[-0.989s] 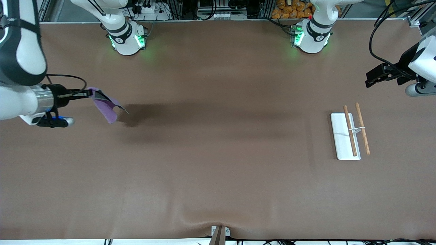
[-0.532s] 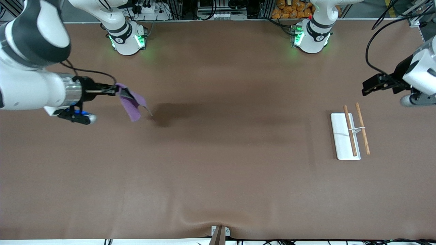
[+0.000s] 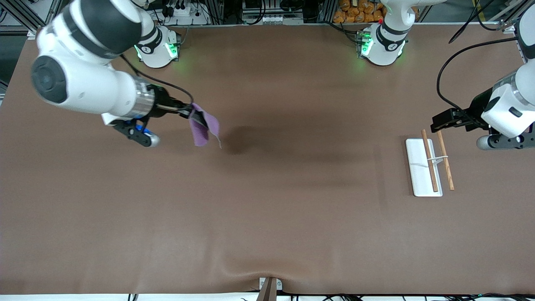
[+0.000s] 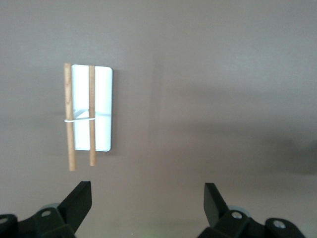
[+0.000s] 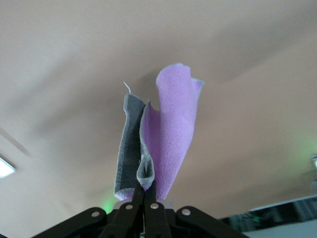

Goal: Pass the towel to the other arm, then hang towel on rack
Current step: 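Carry the towel to center while the left gripper reaches toward it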

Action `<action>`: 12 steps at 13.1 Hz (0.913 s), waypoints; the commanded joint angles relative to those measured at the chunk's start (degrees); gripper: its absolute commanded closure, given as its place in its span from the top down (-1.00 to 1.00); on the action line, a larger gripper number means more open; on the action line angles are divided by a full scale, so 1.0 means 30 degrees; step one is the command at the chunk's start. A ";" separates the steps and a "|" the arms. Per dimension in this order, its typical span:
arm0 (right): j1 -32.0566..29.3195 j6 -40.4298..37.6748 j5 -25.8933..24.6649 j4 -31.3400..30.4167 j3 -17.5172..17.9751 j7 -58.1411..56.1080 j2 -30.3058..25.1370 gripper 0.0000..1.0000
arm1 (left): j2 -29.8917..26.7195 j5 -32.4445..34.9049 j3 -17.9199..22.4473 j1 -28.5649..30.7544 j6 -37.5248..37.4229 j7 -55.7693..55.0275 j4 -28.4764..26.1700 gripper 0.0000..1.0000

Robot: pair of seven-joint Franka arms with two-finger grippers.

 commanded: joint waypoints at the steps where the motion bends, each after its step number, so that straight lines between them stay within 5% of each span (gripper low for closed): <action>1: 0.1102 0.1527 0.1460 0.0796 -0.0273 0.3326 0.0703 -1.00 | 0.0510 -0.0606 0.0007 -0.0165 0.0136 -0.0524 0.0347 1.00; 12: 0.6026 1.5088 0.2493 0.3696 -0.0273 1.7250 0.5595 -1.00 | 0.2911 -0.2100 -0.0023 -0.2212 0.2681 -0.8020 0.0523 1.00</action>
